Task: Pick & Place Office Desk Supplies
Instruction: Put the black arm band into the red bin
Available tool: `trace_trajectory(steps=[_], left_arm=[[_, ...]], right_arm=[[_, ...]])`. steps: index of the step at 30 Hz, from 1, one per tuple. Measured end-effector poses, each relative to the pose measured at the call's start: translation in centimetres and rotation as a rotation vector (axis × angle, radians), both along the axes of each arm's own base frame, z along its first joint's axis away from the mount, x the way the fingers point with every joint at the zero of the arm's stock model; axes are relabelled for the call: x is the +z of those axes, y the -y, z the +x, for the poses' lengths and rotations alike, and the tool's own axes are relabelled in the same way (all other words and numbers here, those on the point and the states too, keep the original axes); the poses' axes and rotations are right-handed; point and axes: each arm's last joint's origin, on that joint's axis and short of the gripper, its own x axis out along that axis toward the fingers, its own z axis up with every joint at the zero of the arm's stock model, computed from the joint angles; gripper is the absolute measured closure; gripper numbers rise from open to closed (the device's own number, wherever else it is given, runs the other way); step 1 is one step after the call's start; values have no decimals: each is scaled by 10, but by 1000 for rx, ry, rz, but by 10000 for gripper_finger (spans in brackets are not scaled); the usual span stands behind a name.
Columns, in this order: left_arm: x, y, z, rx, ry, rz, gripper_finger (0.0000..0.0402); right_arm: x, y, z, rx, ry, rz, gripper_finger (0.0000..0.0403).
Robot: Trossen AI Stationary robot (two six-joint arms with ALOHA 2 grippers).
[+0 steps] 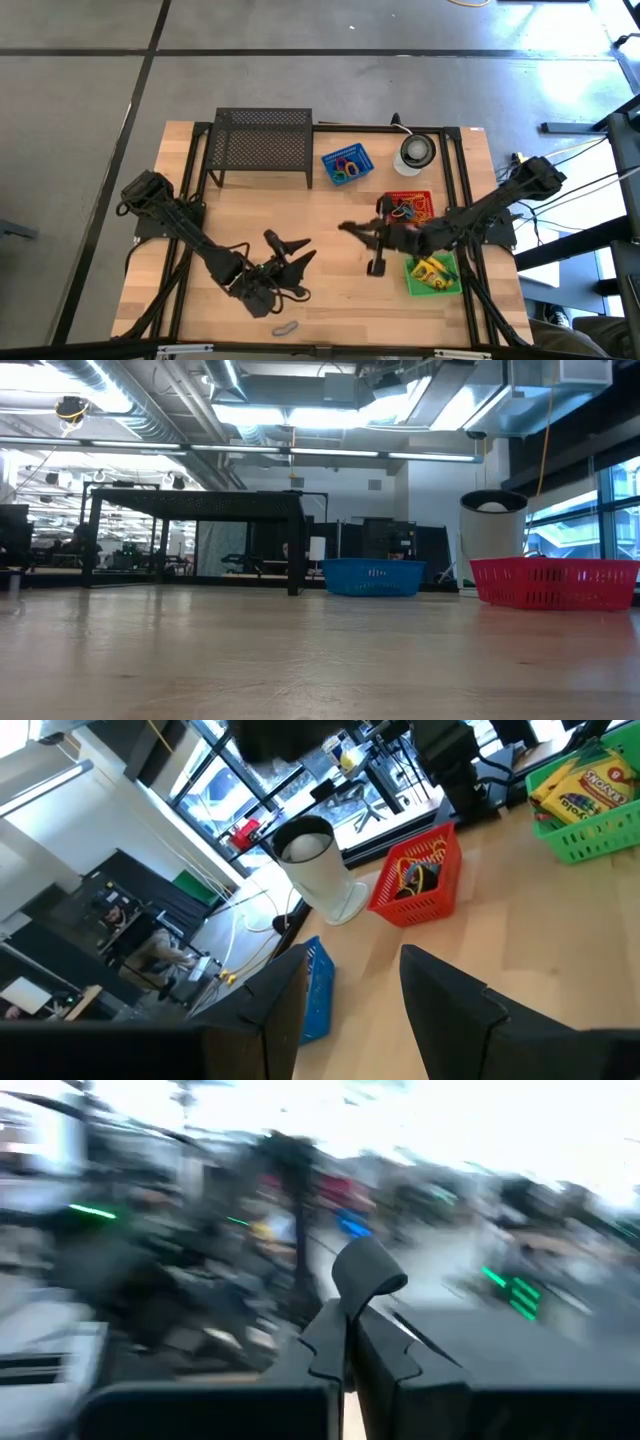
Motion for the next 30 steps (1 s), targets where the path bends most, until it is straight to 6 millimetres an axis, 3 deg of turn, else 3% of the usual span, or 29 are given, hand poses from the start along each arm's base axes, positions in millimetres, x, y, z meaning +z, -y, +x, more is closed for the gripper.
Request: trace_trajectory(steps=[6, 11, 15, 20, 25, 30], left_arm=[[0, 0, 0, 0, 0, -1, 245], [0, 0, 0, 0, 1, -1, 245], [0, 0, 0, 0, 2, -3, 245], [0, 0, 0, -16, 3, -19, 245], [0, 1, 0, -15, 14, -34, 245], [0, 1, 0, -15, 19, -41, 245]], right_arm=[[-41, 17, -11, -481, -148, 176, 391], [-55, 12, -16, -463, -235, 170, 391], [-47, 11, -17, -367, -306, 185, 391], [-38, 17, -25, -384, -474, 125, 391], [-23, 25, -40, -325, -727, 260, 391], [-10, 36, -59, -423, -994, 373, 391]])
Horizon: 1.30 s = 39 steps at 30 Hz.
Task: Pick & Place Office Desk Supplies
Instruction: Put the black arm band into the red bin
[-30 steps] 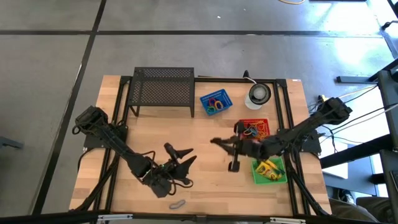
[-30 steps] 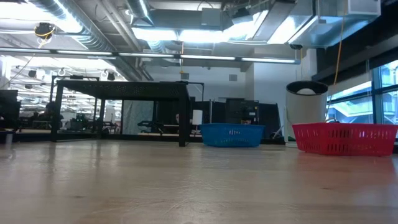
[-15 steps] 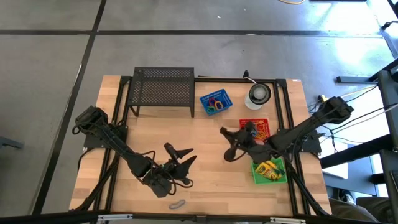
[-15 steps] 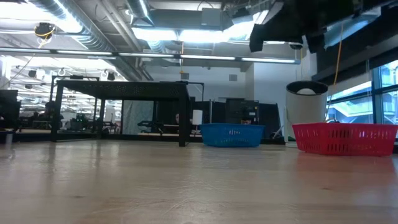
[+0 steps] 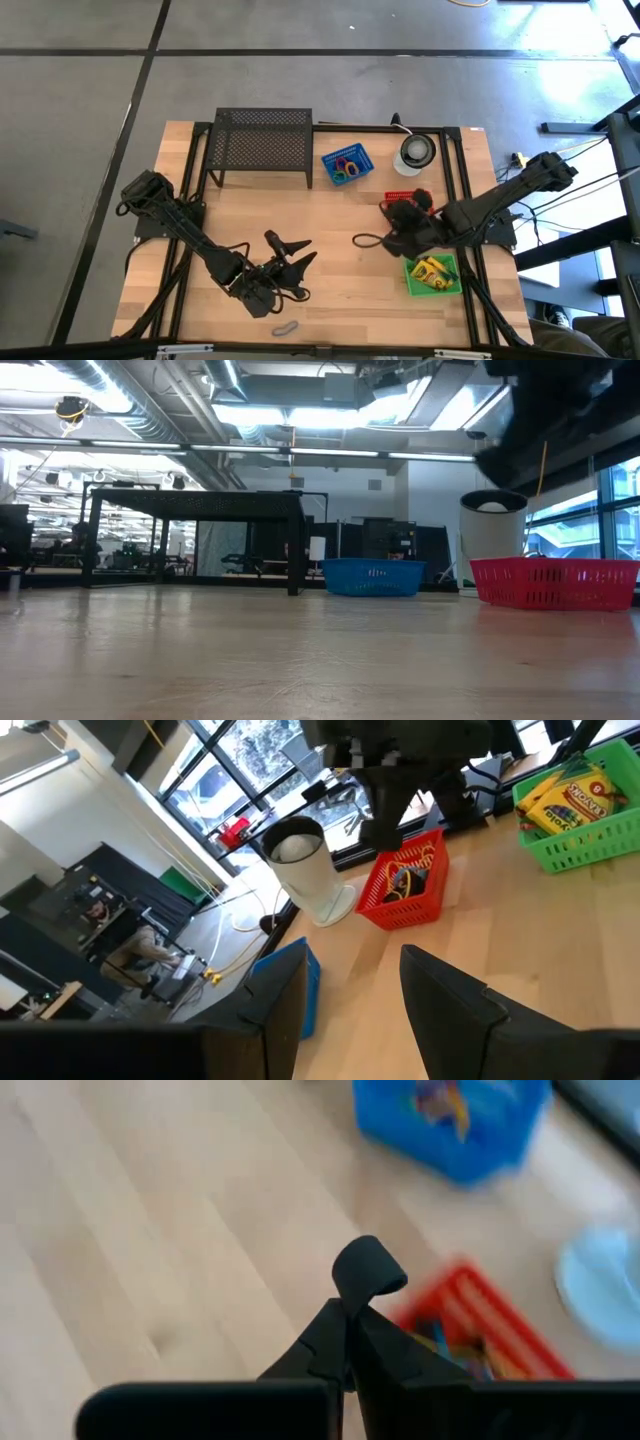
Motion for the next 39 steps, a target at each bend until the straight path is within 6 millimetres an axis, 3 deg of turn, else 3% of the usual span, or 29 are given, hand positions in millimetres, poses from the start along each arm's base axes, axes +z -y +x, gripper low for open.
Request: trace_trajectory(steps=[8, 26, 39], left_arm=[[0, 0, 0, 2, 13, -18, 245], [0, 0, 0, -1, 11, -19, 245], [0, 0, 0, -1, 11, -18, 245]], right_arm=[[-12, 10, -20, -157, -268, 110, 391], [-46, 37, -26, -331, -303, 56, 387], [-46, 39, -26, -340, -296, 45, 277]])
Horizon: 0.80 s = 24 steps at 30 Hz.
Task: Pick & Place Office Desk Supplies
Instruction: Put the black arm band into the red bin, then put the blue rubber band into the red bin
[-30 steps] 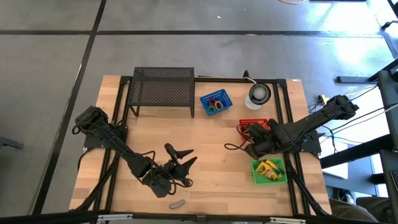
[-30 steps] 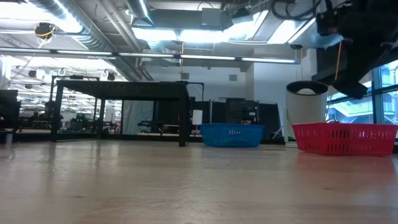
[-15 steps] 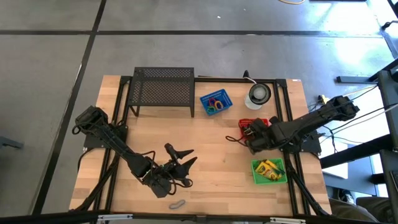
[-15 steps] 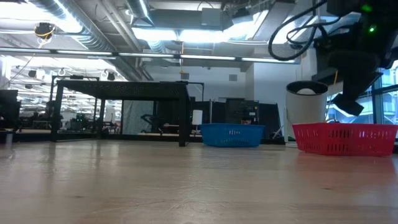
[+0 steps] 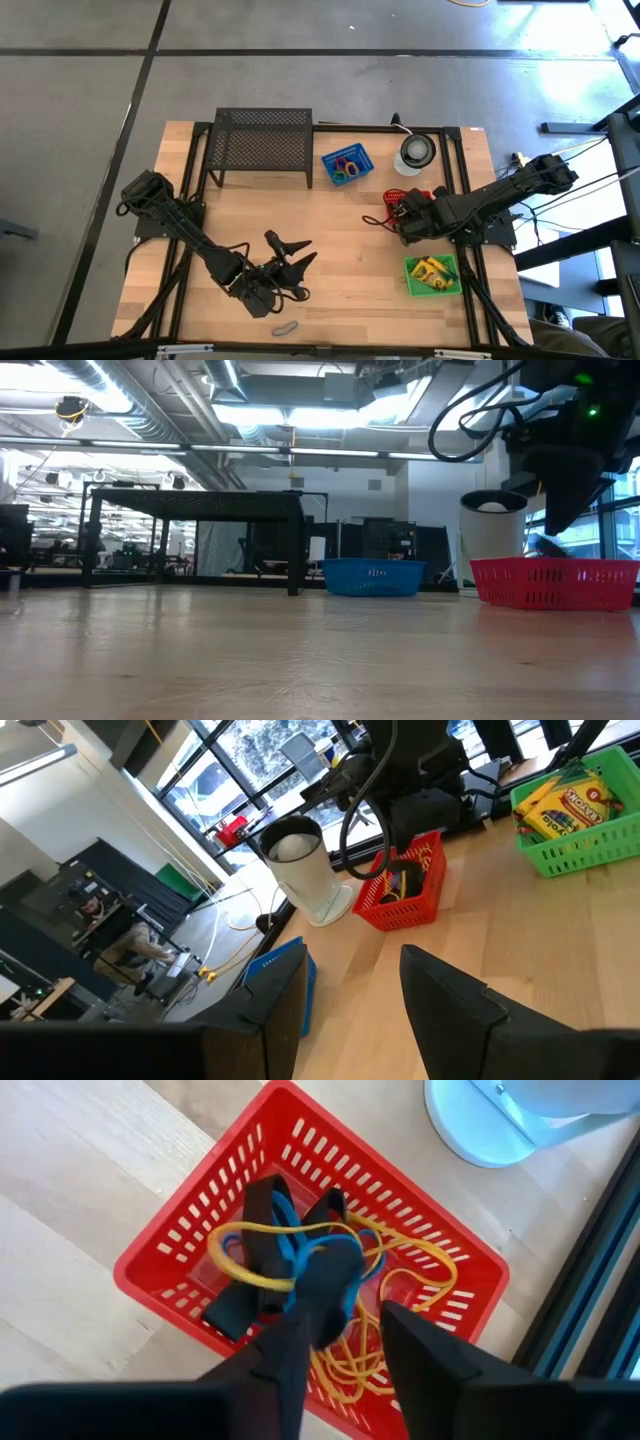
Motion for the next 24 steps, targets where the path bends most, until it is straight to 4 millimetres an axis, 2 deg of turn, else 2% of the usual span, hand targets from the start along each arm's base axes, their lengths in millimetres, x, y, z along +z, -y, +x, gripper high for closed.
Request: trace_trajectory(steps=[7, 12, 16, 19, 22, 24], left_arm=[[0, 0, 0, 1, 6, -7, 245], [0, 0, 2, -33, 52, -118, 245], [-1, 1, 7, -187, 38, -271, 245], [-4, 7, 9, -368, -12, -461, 245], [-1, 13, 6, -552, -84, -694, 245], [-3, 16, 2, -644, -190, -795, 245]], right_arm=[[0, -1, 2, -1, 14, 14, 223], [12, -6, 8, -19, 74, 38, 214], [33, -15, 16, 41, 189, -42, 224], [47, -23, 21, 107, 271, -108, 233], [54, -30, 25, 177, 331, -166, 240], [55, -35, 26, 212, 363, -192, 244]])
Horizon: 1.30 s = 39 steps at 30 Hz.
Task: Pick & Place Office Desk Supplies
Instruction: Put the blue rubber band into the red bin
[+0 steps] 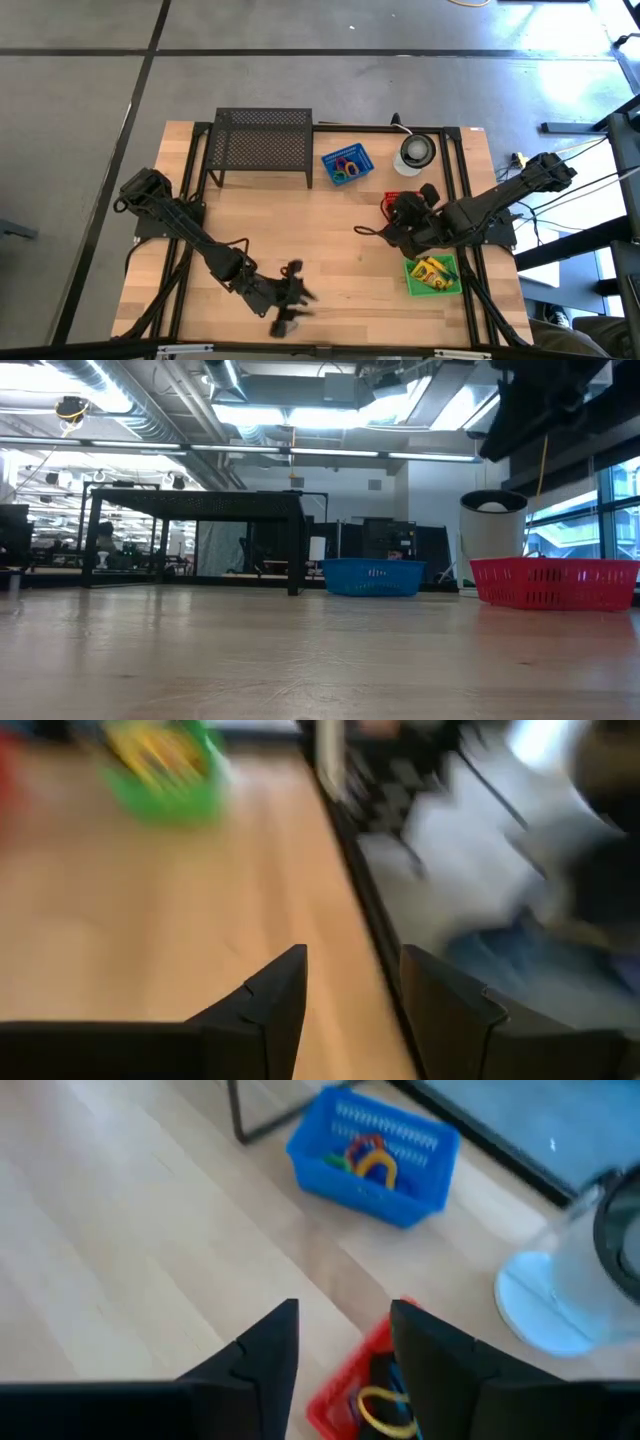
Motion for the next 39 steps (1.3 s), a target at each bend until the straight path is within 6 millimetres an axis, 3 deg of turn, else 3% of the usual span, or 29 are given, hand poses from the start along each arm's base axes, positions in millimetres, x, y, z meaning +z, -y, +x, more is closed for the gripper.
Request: trace_trajectory(steps=[3, 9, 16, 22, 28, 39], left_arm=[[-15, 6, -13, -69, -188, -25, 245], [-46, 17, -28, 36, -453, -109, 244], [-66, 32, -36, 6, -495, -65, 241], [-86, 39, -32, -85, -437, 83, 240], [-93, 39, -30, -116, -411, 161, 240], [-110, 45, -21, -152, -370, 153, 240]], right_arm=[[0, -6, 2, 16, 39, -32, 247], [-5, -13, 5, 33, 46, -73, 248], [-11, -16, 8, 33, 26, -85, 248], [-20, -19, 14, 33, -6, -103, 248], [-28, -21, 18, 48, -48, -130, 248], [-29, -21, 19, 52, -56, -136, 248]])
